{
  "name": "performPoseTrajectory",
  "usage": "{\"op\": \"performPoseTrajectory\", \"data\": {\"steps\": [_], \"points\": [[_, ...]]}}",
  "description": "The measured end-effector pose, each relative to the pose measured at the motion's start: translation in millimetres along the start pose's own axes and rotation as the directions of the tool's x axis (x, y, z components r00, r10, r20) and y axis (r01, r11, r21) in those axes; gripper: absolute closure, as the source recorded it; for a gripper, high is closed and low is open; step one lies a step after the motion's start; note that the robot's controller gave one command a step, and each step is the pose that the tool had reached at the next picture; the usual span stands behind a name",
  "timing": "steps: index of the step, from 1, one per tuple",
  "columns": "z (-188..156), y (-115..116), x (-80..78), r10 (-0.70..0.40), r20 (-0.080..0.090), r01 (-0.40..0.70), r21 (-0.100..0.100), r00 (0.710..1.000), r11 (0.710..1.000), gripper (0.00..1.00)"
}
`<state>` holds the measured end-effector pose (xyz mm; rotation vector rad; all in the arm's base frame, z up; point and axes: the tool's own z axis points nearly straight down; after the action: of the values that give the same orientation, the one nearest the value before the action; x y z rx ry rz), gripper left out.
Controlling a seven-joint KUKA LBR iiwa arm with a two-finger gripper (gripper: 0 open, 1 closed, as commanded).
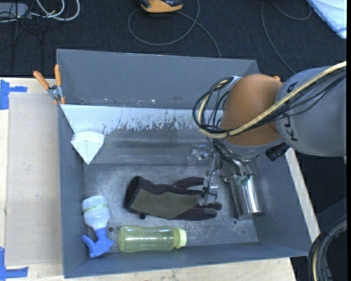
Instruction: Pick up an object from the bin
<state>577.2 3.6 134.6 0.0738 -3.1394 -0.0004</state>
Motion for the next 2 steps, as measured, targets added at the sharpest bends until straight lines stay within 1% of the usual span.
{"op": "performPoseTrajectory", "data": {"steps": [1,2], "points": [[8.7,26.6,8.4,-0.012,-0.007,0.012,-0.001,1.000,1.000,0.00],[17.9,64.9,13.7,-0.027,-0.003,0.027,-0.001,1.000,1.000,0.00]]}}
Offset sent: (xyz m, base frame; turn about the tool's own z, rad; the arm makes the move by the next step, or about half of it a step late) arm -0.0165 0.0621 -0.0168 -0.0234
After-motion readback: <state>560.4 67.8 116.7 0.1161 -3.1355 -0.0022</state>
